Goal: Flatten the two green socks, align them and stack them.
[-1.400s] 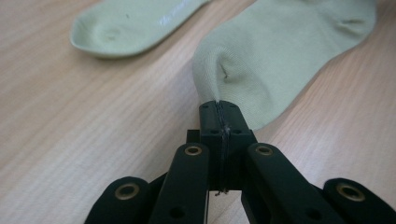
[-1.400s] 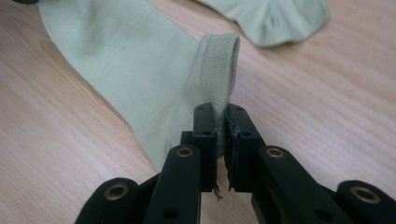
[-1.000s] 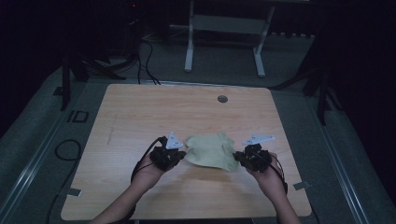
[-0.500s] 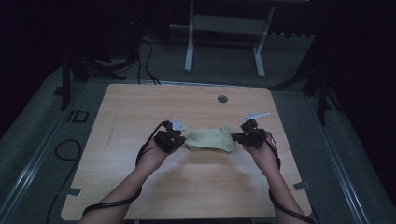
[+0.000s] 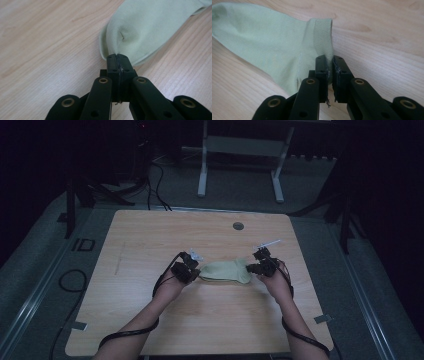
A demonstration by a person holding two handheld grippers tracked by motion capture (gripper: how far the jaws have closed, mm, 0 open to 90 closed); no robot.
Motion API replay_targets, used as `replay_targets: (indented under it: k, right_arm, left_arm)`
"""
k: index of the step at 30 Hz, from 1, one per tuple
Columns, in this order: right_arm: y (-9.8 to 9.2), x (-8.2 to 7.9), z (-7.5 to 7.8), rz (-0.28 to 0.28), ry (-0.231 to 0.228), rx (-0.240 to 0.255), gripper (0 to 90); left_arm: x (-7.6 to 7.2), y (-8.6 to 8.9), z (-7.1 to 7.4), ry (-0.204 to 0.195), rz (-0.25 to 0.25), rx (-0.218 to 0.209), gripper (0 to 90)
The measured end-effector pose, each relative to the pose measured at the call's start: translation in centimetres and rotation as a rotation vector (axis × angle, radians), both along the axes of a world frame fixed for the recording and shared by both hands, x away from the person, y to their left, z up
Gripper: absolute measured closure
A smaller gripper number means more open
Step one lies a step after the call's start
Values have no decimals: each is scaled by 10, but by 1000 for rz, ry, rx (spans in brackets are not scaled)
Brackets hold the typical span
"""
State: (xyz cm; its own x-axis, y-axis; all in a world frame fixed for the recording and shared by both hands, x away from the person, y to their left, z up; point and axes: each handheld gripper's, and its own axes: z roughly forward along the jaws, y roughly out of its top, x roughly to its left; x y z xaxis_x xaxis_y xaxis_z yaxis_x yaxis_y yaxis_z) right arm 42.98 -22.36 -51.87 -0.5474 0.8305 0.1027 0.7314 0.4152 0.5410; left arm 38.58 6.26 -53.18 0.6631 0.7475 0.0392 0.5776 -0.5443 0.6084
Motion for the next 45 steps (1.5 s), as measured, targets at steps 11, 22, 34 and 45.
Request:
replay_targets:
  k: [11, 22, 34, 45]
  right_arm:
    - [-2, 3, -18, -21, 27, 5, 730]
    - [-7, -14, 0, 12, -31, 42, 532]
    - [-8, -40, 4, 113, -96, 160, 187]
    - [-18, -56, -16, 160, -172, 134, 143]
  left_arm:
    - [2, 4, -5, 28, -7, -26, 862]
    - [-15, 13, 12, -11, -7, -111, 561]
    - [-29, 21, 4, -86, -19, -233, 90]
    - [-45, 33, -9, -106, -37, -242, 23]
